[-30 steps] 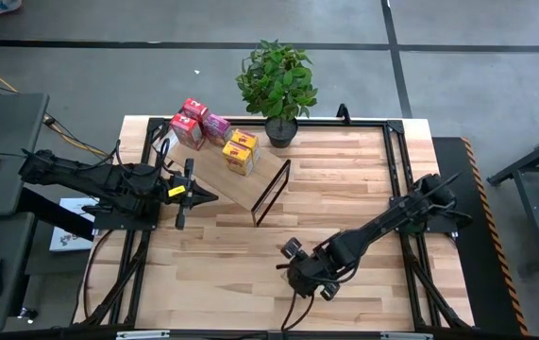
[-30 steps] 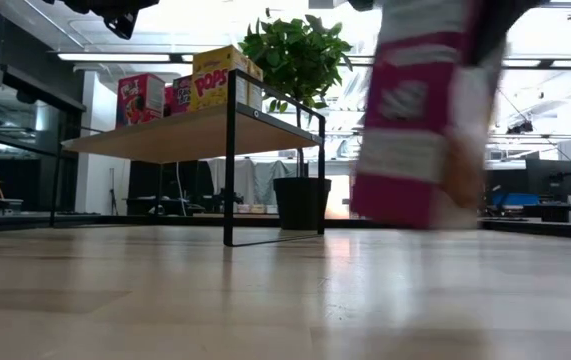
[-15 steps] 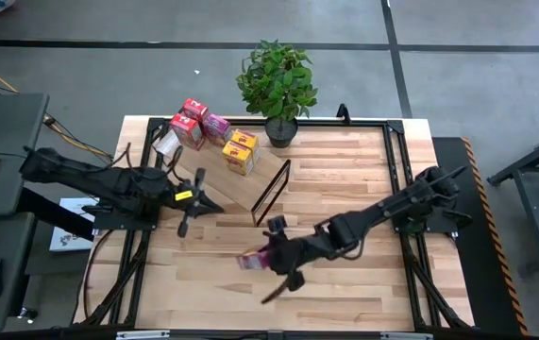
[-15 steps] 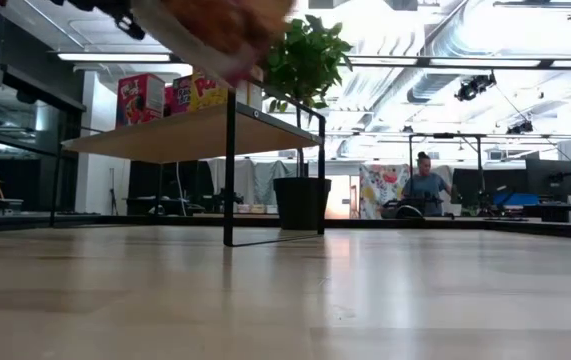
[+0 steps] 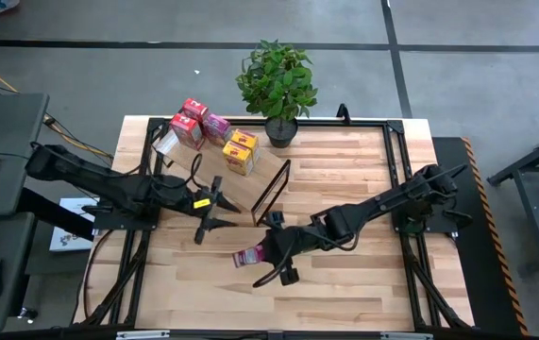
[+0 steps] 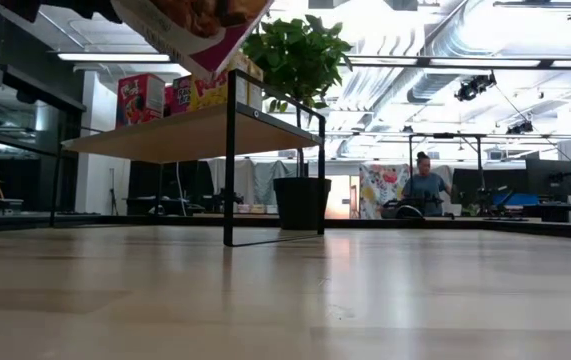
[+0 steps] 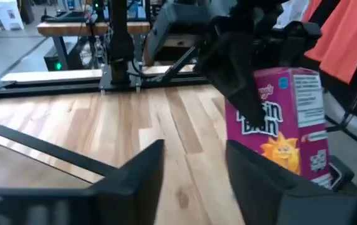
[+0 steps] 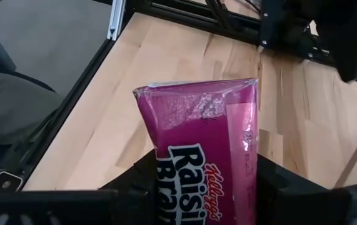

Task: Stack cereal on shelf
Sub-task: Put the pink cereal box on the shelf aligned with the other pink cereal box

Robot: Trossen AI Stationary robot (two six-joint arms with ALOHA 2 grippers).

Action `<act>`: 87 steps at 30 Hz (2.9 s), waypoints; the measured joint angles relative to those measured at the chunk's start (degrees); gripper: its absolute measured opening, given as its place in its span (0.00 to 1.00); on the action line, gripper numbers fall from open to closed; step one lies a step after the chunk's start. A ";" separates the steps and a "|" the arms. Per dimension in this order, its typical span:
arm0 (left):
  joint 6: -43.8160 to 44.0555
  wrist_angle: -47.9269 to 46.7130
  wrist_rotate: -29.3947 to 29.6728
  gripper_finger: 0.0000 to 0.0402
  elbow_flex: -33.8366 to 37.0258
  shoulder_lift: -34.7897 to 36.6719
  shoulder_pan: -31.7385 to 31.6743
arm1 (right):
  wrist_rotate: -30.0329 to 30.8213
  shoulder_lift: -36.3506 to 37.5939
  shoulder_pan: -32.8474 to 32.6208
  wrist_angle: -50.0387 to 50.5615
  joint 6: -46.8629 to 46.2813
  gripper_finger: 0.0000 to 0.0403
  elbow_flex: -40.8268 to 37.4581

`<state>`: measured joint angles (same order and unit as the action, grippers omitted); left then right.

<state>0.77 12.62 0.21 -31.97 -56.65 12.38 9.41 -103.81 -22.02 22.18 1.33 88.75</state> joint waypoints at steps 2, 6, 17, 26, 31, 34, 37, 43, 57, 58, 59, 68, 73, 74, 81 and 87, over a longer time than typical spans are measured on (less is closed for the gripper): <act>0.66 0.15 -0.73 0.46 0.00 -0.08 0.42 | 0.77 0.00 0.00 0.67 0.04 0.33 0.00; 1.52 1.80 -7.59 0.59 0.00 0.78 1.64 | 2.00 0.00 0.00 1.97 0.09 0.33 0.00; 5.12 -2.90 2.90 0.75 -2.03 1.30 8.05 | 2.81 0.00 0.28 -0.62 0.11 0.33 0.00; 8.19 -9.40 13.21 0.75 -7.28 -3.05 13.40 | 4.56 0.00 1.27 -3.30 -0.04 0.33 0.00; 11.31 -16.90 17.55 0.75 -12.02 -6.89 15.10 | 4.53 0.00 2.11 -4.12 -0.01 0.33 0.00; 12.43 -19.11 18.73 0.75 -14.02 -8.84 15.61 | 4.42 -0.04 2.37 -4.10 -0.01 0.33 0.00; 12.64 -19.91 18.75 0.75 -14.67 -9.93 15.81 | 4.35 -0.10 2.71 -4.08 0.00 0.33 0.00; 12.30 -20.60 18.47 0.75 -14.80 -10.11 16.78 | 7.13 -0.12 3.60 -5.79 -3.08 0.33 0.01; 8.91 -23.27 25.55 0.75 -14.73 -9.73 17.85 | 5.97 -0.02 4.52 -10.17 -5.43 0.33 0.04; 8.68 -22.98 25.35 0.75 -14.73 -9.71 17.63 | 5.92 -0.02 4.52 -10.09 -5.39 0.33 0.04; 8.66 -22.86 25.26 0.74 -14.76 -9.64 17.49 | 5.56 -0.02 4.52 -9.91 -5.14 0.33 0.04; 8.54 -23.61 25.21 0.54 -14.78 -9.65 16.48 | 5.51 -0.02 4.52 -8.75 -1.17 0.33 0.04; 7.08 -23.69 25.31 0.38 -14.78 -9.65 16.47 | 6.65 -0.02 4.42 -8.45 -0.86 0.33 0.04; 6.98 -23.69 25.31 0.35 -14.78 -9.65 16.46 | 6.74 -0.02 4.42 -8.38 -0.86 0.33 0.04; 6.62 -23.58 25.42 0.32 -14.78 -9.63 16.46 | 6.68 -0.02 4.42 -8.81 -0.89 0.33 0.04; 6.59 -23.53 25.67 0.33 -14.78 -9.61 16.46 | 6.96 -0.02 4.70 -9.17 -1.14 0.34 0.04</act>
<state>7.36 -10.91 25.87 -46.74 -66.26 28.84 16.37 -103.83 -17.32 13.02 0.19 88.79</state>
